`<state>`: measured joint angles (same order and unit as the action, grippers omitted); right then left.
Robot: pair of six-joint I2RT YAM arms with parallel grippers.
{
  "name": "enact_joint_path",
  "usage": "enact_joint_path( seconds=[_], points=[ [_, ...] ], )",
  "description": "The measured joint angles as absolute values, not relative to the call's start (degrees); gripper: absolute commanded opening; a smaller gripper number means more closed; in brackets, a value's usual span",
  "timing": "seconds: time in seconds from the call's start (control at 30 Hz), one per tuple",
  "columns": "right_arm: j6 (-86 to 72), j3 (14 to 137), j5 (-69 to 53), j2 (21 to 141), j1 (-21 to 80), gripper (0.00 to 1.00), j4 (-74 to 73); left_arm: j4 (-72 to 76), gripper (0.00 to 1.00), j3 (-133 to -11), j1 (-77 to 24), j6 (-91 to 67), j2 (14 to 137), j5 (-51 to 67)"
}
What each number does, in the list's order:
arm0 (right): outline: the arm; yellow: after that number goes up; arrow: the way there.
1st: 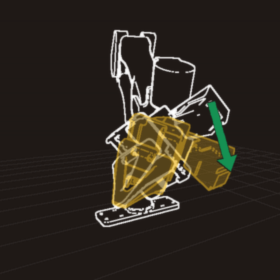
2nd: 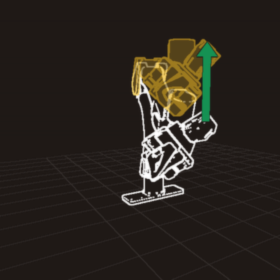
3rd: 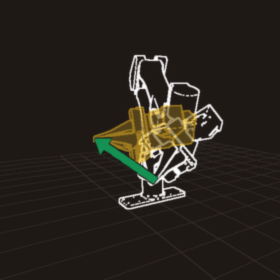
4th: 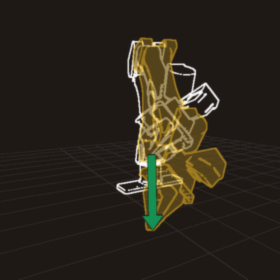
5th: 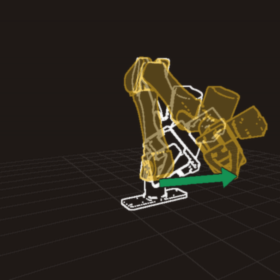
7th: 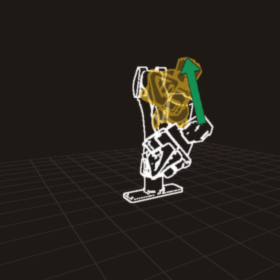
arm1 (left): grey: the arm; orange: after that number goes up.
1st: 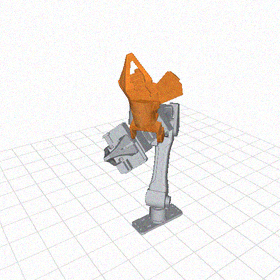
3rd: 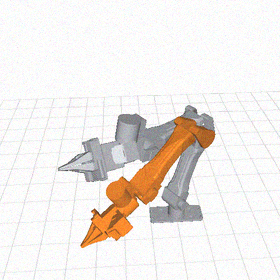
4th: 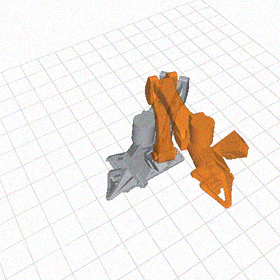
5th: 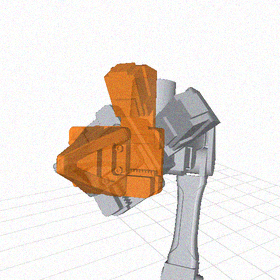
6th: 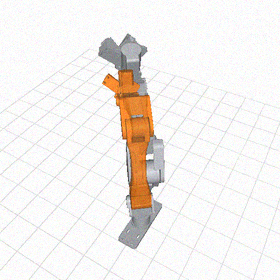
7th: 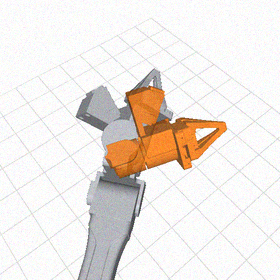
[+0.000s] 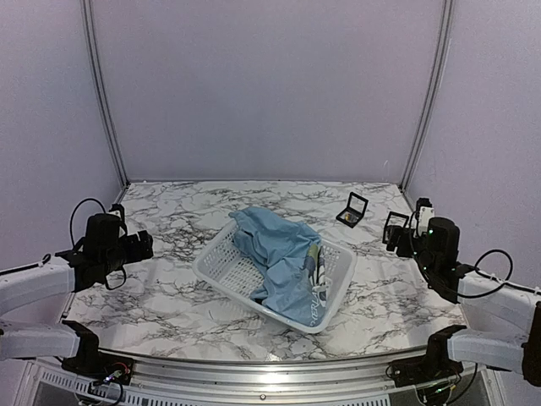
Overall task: Pin the brooch onto the clothing
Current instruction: Pick up the crumpled clothing from the bin.
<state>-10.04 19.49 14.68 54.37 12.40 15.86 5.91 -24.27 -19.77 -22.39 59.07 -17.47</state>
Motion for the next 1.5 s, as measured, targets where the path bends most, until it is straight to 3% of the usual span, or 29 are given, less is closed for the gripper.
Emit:
enact_joint_path(
  seconds=[0.23, 0.27, 0.37, 0.47, 0.53, 0.73, 1.1, 1.17, 1.2, 1.27, 1.3, 1.5],
  points=[
    [-11.16, 22.11, 12.34, 54.26, 12.40, 0.98, 14.96, 5.87, 0.89, -29.52, -28.32, -15.22, 56.69, -8.25],
    [-11.49, 23.20, 10.87, 53.98, 12.40, 0.94, 14.46, 5.58, 0.89, -32.01, -30.65, -13.74, 56.95, -6.61],
    [-11.97, 26.37, 0.56, 52.12, 12.36, 0.87, 14.35, 4.23, 0.89, -40.36, -37.41, -8.47, 59.05, -1.65],
    [-12.25, 32.45, -11.94, 53.04, 13.93, 0.88, 13.26, 1.30, 0.91, -46.57, -44.66, -1.63, 62.54, 0.75],
    [-11.22, 39.40, -15.25, 56.53, 18.35, 0.98, 10.13, -1.28, 0.93, -48.38, -48.88, 2.79, 64.88, 2.00],
    [-5.91, 64.07, -8.60, 74.28, 41.28, 0.99, -10.24, -10.04, 0.96, -48.93, -58.30, 16.21, 70.26, 5.13],
    [-6.39, 71.53, -3.40, 100.92, 51.07, 0.99, -36.36, -12.45, 0.96, -48.95, -62.96, 28.77, 76.34, 4.58],
    [-6.15, 71.57, -2.33, 104.55, 51.20, 0.89, -37.91, -12.80, 0.96, -49.19, -63.22, 30.06, 77.67, 3.81],
    [-5.98, 71.61, -1.83, 105.97, 51.20, 0.74, -38.22, -13.19, 0.96, -49.52, -63.29, 30.65, 78.30, 3.38],
    [-4.93, 72.14, -1.72, 107.98, 51.20, 0.20, -38.63, -13.47, 0.96, -50.13, -63.33, 31.42, 79.09, 2.42],
    [-4.67, 72.79, -2.11, 108.53, 51.20, 0.00, -38.74, -13.69, 0.96, -50.59, -63.33, 31.68, 79.40, 2.04],
    [-2.11, 79.35, -8.73, 105.95, 51.22, 0.00, -41.21, -14.09, 0.96, -52.75, -63.33, 31.97, 80.44, -0.16]
  ],
)
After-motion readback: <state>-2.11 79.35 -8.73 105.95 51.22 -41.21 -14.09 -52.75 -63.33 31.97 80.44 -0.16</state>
